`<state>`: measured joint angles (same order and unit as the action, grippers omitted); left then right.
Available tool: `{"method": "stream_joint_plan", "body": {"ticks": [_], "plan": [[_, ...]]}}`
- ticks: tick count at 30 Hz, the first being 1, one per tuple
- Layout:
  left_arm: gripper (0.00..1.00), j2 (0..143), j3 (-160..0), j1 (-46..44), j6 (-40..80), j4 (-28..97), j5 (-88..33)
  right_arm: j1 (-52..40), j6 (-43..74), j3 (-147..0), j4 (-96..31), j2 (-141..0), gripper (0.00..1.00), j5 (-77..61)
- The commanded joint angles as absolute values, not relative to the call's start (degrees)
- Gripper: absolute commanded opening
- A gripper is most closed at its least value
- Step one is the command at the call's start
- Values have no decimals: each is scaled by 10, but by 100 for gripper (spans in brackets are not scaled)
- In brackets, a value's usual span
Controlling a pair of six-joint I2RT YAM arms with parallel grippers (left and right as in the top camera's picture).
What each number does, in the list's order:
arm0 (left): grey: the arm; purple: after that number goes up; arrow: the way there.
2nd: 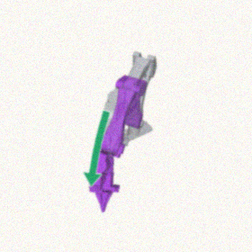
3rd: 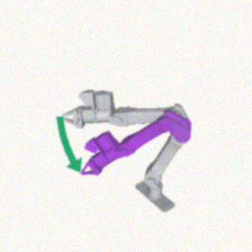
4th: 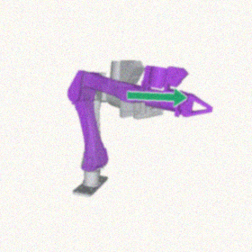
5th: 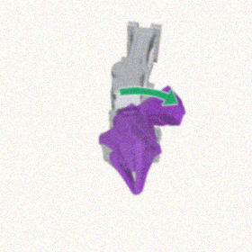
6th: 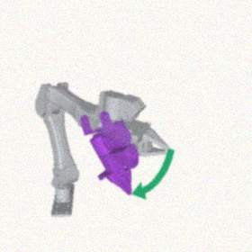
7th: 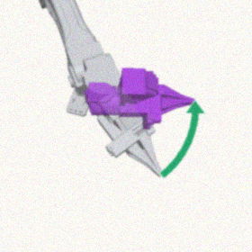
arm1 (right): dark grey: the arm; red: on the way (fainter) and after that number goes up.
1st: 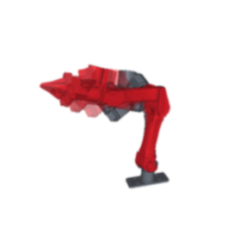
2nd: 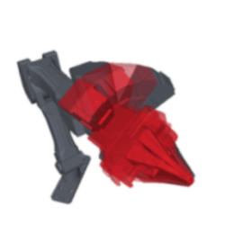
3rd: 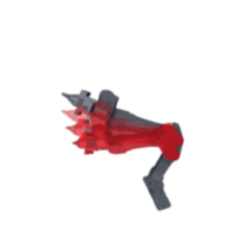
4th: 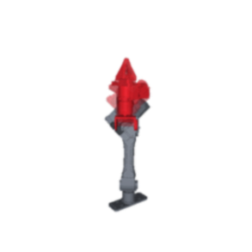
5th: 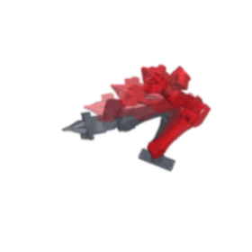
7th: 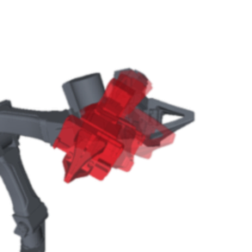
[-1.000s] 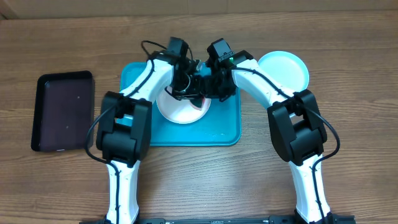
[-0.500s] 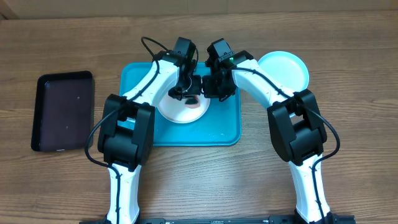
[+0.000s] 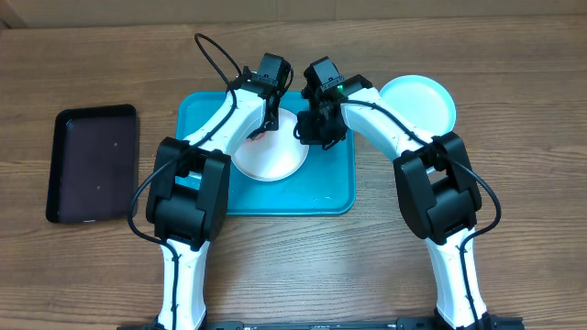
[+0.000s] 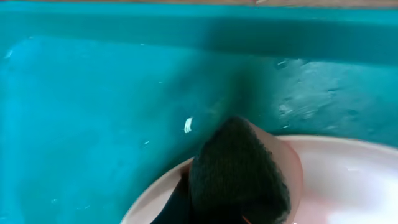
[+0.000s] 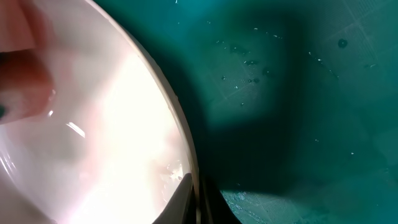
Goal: Clean dirty plates on tray and stack at the side
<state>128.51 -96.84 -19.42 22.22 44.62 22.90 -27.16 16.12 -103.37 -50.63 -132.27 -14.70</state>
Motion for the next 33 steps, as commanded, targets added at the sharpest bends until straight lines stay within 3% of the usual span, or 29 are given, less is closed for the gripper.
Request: {"method": "stream_joint_plan", "body": {"ticks": [1, 10, 21, 26, 33], "plan": [[4, 1304, -977, -170, 234, 467, 325, -274, 157, -1026, -518, -1319, 4, -140], [5, 1286, -1110, -142, 321, 604, 313, -274, 157, -1026, -508, -1319, 4, -143], [4, 1184, -1139, 28, 310, 656, 74, -278, 146, -1076, -519, -1266, 4, -140], [4, 1188, -1123, 151, 295, 726, 77, -314, 115, -1100, -526, -1193, 4, -4], [4, 1188, -1048, 293, 231, 669, 19, -397, 114, -1100, -522, -1158, 4, 259]]}}
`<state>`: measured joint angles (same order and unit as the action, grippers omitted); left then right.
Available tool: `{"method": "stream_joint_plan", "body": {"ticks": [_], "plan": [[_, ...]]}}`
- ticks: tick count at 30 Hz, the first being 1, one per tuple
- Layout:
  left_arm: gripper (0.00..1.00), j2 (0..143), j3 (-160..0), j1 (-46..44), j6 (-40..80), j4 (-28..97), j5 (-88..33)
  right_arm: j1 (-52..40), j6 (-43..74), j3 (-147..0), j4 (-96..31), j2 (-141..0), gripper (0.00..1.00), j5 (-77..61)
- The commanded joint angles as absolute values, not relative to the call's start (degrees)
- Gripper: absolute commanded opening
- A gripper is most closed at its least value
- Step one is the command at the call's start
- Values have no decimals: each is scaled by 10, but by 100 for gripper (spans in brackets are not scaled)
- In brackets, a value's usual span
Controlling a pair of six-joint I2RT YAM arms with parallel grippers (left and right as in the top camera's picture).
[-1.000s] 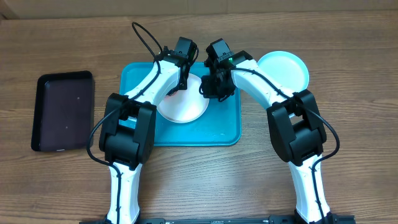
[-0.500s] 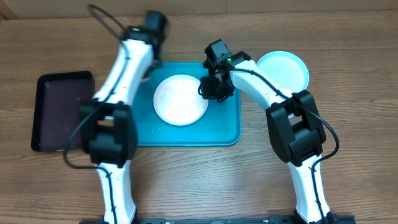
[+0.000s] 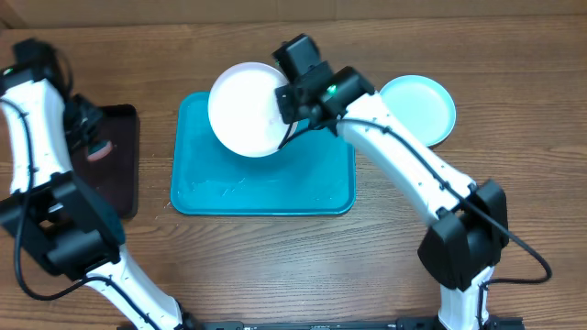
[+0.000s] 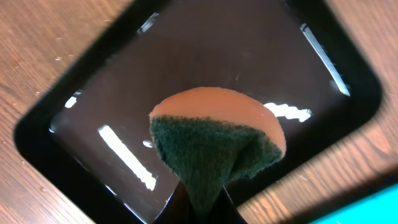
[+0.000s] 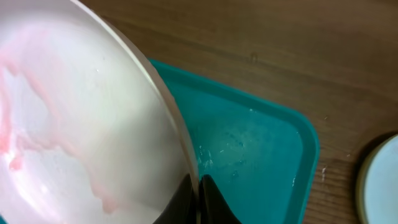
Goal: Clean dirty plates on tray and stack at the side
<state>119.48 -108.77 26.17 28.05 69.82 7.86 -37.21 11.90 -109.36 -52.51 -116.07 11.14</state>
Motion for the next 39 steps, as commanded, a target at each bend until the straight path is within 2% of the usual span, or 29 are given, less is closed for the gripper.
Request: {"method": "stream_joint_plan", "body": {"ticks": [1, 6, 9, 12, 13, 17, 20, 25, 27, 31, 32, 35, 37, 39], "plan": [[4, 1188, -1037, 300, 225, 657, 4, -403, 105, -1100, -520, -1158, 4, 272], [8, 1188, -979, 322, 216, 591, -5, -434, 36, -1100, -509, -1158, 4, 331], [25, 1188, -951, 330, 216, 556, 20, -463, -11, -1100, -505, -1158, 3, 421], [55, 1188, -949, 331, 216, 552, 17, -484, -66, -1100, -495, -1158, 4, 483], [61, 1188, -950, 331, 216, 552, 14, -491, -89, -1100, -489, -1158, 4, 501], [68, 1188, -960, 331, 216, 554, -10, -521, -216, -1100, -451, -1158, 4, 580], [69, 1188, -988, 331, 196, 568, -48, -544, -339, -1100, -394, -1158, 4, 675], [76, 1187, -1042, 331, 182, 609, -93, -557, -440, -1100, -329, -1158, 4, 756], [80, 1187, -1063, 331, 182, 625, -105, -558, -433, -1100, -313, -1158, 4, 753], [100, 1187, -1094, 331, 182, 650, -117, -551, -326, -1099, -336, -1158, 4, 655], [100, 1187, -1094, 331, 182, 650, -117, -544, -279, -1099, -369, -1158, 4, 575], [100, 1187, -1093, 331, 182, 650, -121, -510, -258, -1099, -450, -1159, 4, 344], [100, 1187, -1093, 331, 182, 650, -154, -475, -194, -1099, -463, -1159, 4, 272], [100, 1187, -1093, 330, 182, 649, -226, -430, -82, -1099, -467, -1158, 4, 251]]}}
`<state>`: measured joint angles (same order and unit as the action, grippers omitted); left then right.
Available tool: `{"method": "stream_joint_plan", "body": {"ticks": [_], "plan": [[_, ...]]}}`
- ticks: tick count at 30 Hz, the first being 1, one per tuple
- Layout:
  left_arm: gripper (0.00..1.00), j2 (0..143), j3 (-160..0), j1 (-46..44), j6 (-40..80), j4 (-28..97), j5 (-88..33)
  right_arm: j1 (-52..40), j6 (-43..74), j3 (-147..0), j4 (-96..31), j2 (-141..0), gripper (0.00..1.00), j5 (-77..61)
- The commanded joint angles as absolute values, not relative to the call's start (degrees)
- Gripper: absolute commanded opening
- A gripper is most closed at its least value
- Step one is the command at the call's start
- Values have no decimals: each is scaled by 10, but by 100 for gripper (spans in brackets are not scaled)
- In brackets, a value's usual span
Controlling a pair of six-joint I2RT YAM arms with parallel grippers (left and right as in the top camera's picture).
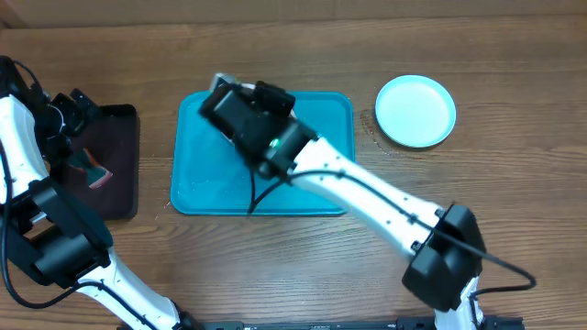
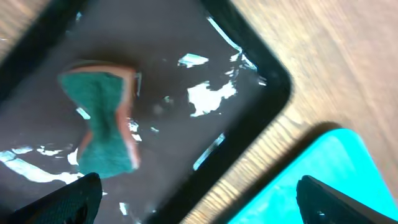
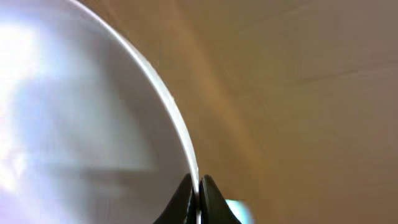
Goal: Clean dirty plates on tray and stack at the side
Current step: 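Carry the white plate with the right gripper onto the plate stack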
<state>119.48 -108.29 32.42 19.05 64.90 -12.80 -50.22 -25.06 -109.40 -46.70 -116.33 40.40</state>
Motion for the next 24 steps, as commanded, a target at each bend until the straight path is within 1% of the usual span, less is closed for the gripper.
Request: {"method": "stream_joint_plan", "body": {"ticks": [1, 3, 5, 7, 9, 11, 14, 18, 22, 24], "plan": [[100, 1187, -1093, 329, 182, 647, -268, -404, -34, -1099, -471, -1158, 4, 241], [100, 1187, -1093, 326, 181, 644, -328, -349, 24, -1099, -489, -1158, 4, 183], [100, 1187, -1093, 322, 174, 644, -359, -279, 55, -1099, -513, -1158, 4, 76], [100, 1187, -1093, 315, 169, 645, -357, -207, 65, -1099, -537, -1159, 4, -34], [100, 1187, -1093, 309, 167, 645, -350, -138, 65, -1098, -562, -1160, 4, -112], [100, 1187, -1093, 305, 167, 645, -343, -73, 65, -1093, -587, -1161, 4, -158], [100, 1187, -1093, 299, 167, 645, -339, 1, 65, -1071, -604, -1161, 4, -168], [99, 1187, -1091, 289, 167, 644, -339, 72, 65, -1029, -591, -1161, 4, -168], [100, 1187, -1091, 274, 167, 644, -339, 110, 76, -980, -548, -1161, 4, -162], [100, 1187, -1091, 266, 167, 644, -339, 120, 94, -955, -525, -1161, 4, -127]]}}
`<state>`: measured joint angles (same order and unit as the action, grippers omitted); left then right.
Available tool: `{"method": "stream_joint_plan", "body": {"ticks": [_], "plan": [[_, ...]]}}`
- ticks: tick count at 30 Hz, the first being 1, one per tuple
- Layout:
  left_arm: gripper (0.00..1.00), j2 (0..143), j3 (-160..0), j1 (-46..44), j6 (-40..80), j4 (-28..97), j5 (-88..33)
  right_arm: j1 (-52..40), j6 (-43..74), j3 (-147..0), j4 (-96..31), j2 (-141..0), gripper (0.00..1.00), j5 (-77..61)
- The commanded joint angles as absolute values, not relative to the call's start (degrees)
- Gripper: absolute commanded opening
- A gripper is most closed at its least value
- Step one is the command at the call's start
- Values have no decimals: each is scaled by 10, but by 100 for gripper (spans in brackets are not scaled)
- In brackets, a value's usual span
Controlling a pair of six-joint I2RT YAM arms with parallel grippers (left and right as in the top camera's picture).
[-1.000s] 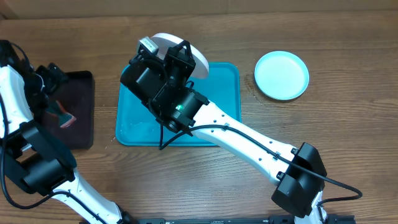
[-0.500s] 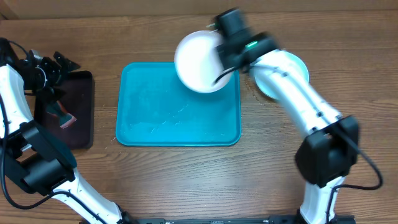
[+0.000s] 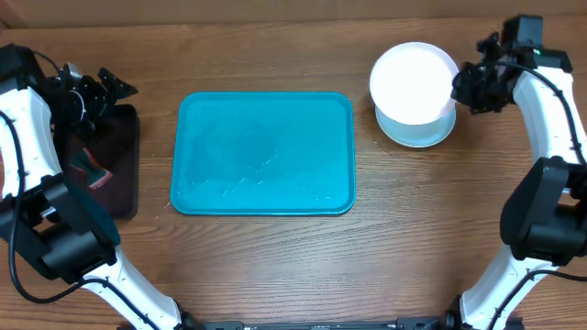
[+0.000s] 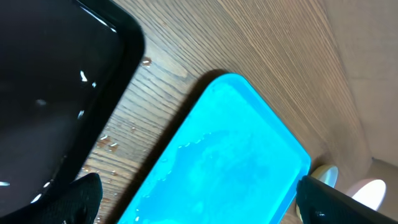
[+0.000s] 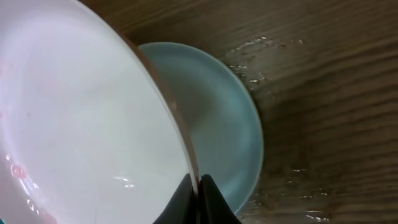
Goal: Clean dirty plates on tray and stack at the side
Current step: 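Carry the white plate with the right gripper onto the plate stack, then open the right gripper and withdraw it from the plate stack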
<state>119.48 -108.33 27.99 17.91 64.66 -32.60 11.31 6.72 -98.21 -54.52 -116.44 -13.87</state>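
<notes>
A white plate point(image 3: 412, 81) with faint pink smears point(image 5: 87, 124) is held over the pale blue plate point(image 3: 420, 131) at the right of the table. My right gripper point(image 3: 463, 90) is shut on the white plate's rim point(image 5: 199, 186). Part of the blue plate point(image 5: 224, 124) shows beneath it; whether the two touch I cannot tell. The teal tray point(image 3: 261, 192) holds no plates. My left gripper point(image 3: 99, 87) stands open at the black tray's far right corner, its fingertips point(image 4: 81, 196) wide apart over wood and the teal tray point(image 4: 230, 155).
The black tray point(image 3: 115, 197) lies at the left, its corner point(image 4: 56, 74) wet, with a green and orange sponge point(image 3: 89, 166) in it. Water drops lie on the wood beside both trays. The table's back edge runs behind everything.
My right gripper was holding the white plate over the teal tray's back left; it now holds it over the blue plate at the right. The left gripper has turned away from the sponge, still open.
The left gripper held the sponge on the white plate in the teal tray while the right gripped the rim. Then the sponge was over the black tray and the plate was raised. The sponge then lay released in the black tray. Now the plate is over the blue one.
</notes>
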Motion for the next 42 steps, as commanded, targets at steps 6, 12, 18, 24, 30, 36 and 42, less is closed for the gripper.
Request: {"method": "stream_joint_plan", "body": {"ticks": [6, 12, 18, 24, 30, 36, 42], "plan": [[100, 1187, -1091, 254, 167, 644, -320, 122, 116, -920, -488, -1162, 68, -101], [100, 1187, -1091, 251, 167, 645, -293, 116, 116, -920, -521, -1156, 100, -139], [100, 1187, -1091, 250, 167, 644, -294, 116, 116, -920, -579, -1082, 100, -177], [100, 1187, -1091, 250, 182, 644, -294, 93, 80, -920, -665, -973, 100, -177], [100, 1187, -1091, 251, 182, 644, -294, 31, 77, -919, -762, -909, 100, -177], [100, 1187, -1091, 250, 182, 644, -294, -8, 77, -919, -865, -907, 100, -177], [100, 1187, -1091, 250, 182, 644, -294, -12, 77, -919, -858, -907, 100, -177]]}}
